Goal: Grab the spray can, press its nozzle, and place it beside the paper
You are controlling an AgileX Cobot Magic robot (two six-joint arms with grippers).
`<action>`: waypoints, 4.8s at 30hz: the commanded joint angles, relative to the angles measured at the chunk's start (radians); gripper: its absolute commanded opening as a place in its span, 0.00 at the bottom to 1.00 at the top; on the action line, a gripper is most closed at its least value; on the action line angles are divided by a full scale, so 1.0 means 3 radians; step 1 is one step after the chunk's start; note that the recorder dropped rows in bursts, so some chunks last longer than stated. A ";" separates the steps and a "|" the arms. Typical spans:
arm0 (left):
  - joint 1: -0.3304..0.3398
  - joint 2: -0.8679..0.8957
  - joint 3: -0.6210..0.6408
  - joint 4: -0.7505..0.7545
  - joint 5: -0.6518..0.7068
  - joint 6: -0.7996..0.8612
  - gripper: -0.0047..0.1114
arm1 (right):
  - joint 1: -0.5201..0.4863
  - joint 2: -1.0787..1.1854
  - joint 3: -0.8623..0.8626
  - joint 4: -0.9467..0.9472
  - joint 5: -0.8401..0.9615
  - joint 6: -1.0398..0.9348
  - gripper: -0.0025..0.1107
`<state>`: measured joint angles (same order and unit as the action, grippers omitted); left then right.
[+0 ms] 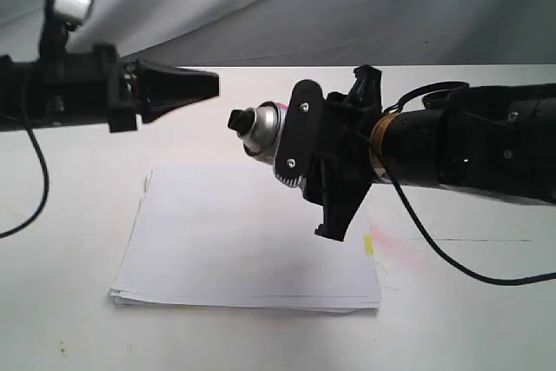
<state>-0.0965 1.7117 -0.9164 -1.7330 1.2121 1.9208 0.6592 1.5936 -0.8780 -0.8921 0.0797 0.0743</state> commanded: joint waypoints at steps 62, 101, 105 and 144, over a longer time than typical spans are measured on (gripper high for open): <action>0.1372 -0.2093 0.1910 -0.0038 -0.0649 -0.0097 0.04 | -0.0852 0.2108 -0.1155 0.2575 -0.3070 -0.0059 0.02; 0.1372 -0.2093 0.1914 -0.0038 -0.0649 -0.0090 0.04 | -0.0846 0.2466 -0.1155 0.2636 -0.2929 -0.0053 0.02; 0.1372 -0.2093 0.1914 -0.0038 -0.0649 -0.0090 0.04 | -0.0846 0.2466 -0.1155 0.2662 -0.2928 -0.0053 0.02; 0.1372 -0.2230 0.1303 -0.0038 0.0030 -0.0613 0.04 | -0.0840 -0.0437 -0.1155 0.2651 -0.0012 -0.0248 0.69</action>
<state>0.3137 1.0815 -0.4768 -1.7308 1.2000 1.8099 0.4075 1.6062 -1.2192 -0.0939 -0.0876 0.0000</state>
